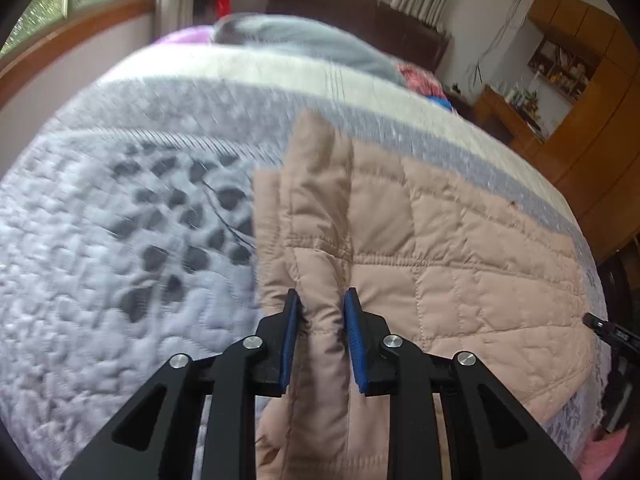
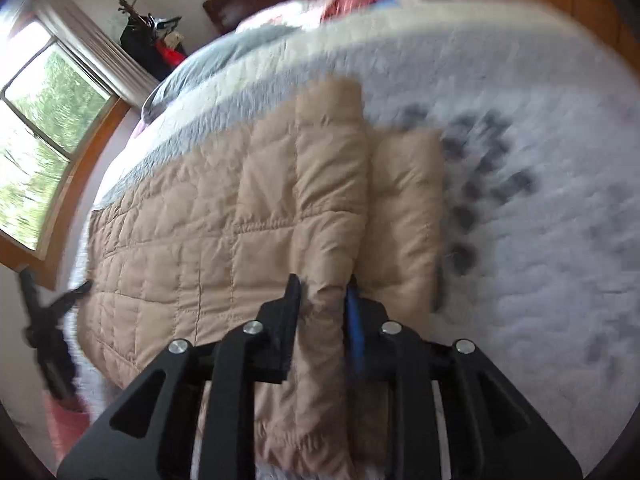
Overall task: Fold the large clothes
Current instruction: 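Lower the folded hem onto the coat and open both grippers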
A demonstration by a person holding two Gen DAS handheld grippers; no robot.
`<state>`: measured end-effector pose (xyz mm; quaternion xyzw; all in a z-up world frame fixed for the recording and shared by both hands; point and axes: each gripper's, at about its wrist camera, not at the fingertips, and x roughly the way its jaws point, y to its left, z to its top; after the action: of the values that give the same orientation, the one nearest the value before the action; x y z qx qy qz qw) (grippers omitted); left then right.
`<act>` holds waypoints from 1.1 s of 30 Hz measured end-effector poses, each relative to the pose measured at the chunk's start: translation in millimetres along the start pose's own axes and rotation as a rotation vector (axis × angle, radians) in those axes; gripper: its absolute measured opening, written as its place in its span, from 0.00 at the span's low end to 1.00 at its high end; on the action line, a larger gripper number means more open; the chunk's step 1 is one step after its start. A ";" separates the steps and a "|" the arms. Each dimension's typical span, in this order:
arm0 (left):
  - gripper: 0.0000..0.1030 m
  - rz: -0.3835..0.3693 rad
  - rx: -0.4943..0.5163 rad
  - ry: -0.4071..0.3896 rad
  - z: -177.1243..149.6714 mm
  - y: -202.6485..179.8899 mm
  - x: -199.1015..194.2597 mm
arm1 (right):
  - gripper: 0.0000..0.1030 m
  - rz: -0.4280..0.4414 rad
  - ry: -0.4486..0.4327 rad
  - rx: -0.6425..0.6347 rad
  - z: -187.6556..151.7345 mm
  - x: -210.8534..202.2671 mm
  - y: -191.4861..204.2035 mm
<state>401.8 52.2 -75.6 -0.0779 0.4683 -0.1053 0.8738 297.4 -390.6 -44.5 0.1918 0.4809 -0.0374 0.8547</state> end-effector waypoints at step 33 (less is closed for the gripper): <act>0.27 -0.068 0.217 0.100 -102.4 -112.8 -1.3 | 0.21 -0.016 0.127 -0.251 -87.8 44.6 135.7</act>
<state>303.1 -60.2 -104.3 0.0066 0.4944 -0.1888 0.8485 284.0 -228.0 -82.9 0.0817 0.5363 0.0286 0.8395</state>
